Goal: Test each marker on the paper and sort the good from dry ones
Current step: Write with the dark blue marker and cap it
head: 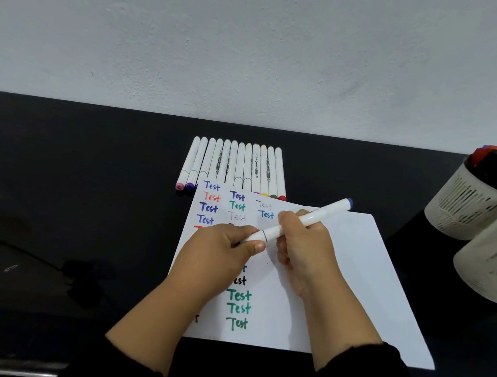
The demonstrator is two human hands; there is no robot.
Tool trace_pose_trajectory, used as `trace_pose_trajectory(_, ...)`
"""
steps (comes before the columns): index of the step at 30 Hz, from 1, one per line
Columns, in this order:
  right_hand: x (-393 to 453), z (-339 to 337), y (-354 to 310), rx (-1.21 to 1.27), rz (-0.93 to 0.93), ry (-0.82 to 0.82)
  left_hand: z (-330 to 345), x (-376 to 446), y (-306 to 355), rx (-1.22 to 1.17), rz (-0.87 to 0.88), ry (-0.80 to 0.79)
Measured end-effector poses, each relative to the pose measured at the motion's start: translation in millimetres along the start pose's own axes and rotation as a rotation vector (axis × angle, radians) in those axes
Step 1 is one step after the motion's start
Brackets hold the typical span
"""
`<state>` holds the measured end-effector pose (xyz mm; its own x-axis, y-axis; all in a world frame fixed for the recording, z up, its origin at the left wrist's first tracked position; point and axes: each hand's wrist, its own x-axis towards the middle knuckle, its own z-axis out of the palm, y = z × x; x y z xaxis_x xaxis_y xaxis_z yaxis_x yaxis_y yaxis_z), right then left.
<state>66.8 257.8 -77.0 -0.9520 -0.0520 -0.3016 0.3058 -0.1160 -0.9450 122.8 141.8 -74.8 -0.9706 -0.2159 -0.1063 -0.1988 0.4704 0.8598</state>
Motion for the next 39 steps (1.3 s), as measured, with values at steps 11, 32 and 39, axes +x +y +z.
trace_pose_trajectory(11, -1, 2, -7, -0.080, 0.000, -0.103, -7, 3, -5, -0.082, -0.067, 0.049)
trace_pose_trajectory(32, -7, -8, -31, -0.298, -0.204, -0.068, -18, -7, 4, -0.346, -0.081, 0.019)
trace_pose_trajectory(39, -11, -10, -21, -0.497, -0.353, -0.037, -13, -7, 16, -0.459, -0.245, -0.074)
